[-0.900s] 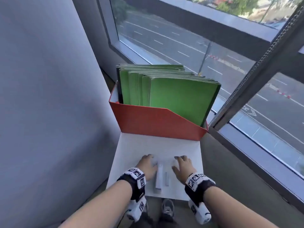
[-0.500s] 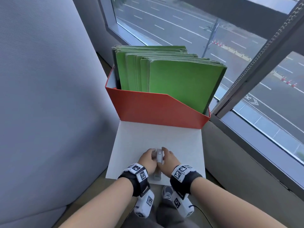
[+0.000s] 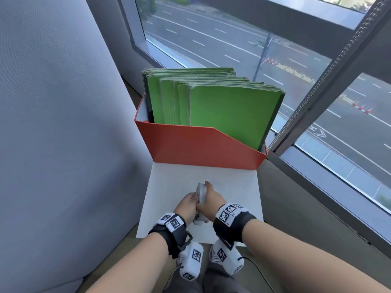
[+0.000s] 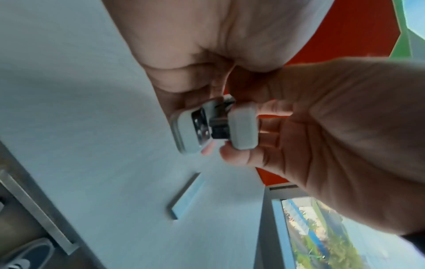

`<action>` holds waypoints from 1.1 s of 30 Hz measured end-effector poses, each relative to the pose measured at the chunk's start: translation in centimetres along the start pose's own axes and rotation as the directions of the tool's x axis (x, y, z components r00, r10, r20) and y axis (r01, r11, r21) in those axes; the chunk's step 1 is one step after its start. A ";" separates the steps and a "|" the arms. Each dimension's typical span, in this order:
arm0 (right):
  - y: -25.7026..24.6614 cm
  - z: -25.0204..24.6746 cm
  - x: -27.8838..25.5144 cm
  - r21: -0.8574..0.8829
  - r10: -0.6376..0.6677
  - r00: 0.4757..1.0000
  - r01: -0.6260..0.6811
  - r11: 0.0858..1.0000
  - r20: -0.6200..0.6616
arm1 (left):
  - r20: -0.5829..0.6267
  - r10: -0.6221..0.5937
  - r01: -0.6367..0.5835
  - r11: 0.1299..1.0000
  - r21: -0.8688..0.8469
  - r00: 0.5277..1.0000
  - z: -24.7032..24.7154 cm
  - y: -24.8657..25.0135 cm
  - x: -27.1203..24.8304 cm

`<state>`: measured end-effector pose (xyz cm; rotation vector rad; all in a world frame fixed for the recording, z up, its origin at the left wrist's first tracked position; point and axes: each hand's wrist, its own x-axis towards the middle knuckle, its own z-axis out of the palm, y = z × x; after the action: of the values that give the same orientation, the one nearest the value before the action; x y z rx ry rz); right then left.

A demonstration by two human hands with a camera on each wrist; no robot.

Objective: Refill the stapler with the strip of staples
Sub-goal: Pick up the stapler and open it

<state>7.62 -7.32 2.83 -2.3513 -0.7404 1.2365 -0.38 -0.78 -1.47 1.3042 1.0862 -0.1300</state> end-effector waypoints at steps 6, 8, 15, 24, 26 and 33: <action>-1.9 -1.1 0.5 -0.130 -0.028 1.000 0.028 0.991 -0.001 | -0.011 0.001 -0.002 0.991 -0.132 1.000 0.0 1.4 0.7; -2.5 -1.1 0.9 -0.193 -0.025 1.000 0.024 0.981 -0.001 | -0.013 -0.007 0.005 0.985 -0.172 1.000 -0.1 1.7 0.9; -3.5 -1.7 1.6 -0.322 -0.023 0.999 0.030 0.946 0.024 | 0.011 -0.010 0.012 0.978 -0.206 1.000 -0.3 2.5 1.6; -4.5 -3.2 2.6 -0.389 0.068 0.997 -0.051 0.920 0.031 | 0.036 0.003 0.007 0.960 -0.280 0.999 -0.2 3.5 2.5; -4.8 -3.5 2.5 -0.372 0.098 0.995 -0.083 0.925 0.021 | 0.033 0.015 -0.005 0.961 -0.277 0.999 -0.1 3.6 2.6; -4.8 -5.5 0.7 -0.267 -0.053 0.998 0.059 0.962 0.031 | -0.044 0.073 -0.079 0.985 -0.155 0.996 -0.8 1.6 2.0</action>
<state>11.25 -3.55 7.98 -2.5109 -1.0336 1.2071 1.20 1.36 -1.66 1.2090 1.0560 0.0375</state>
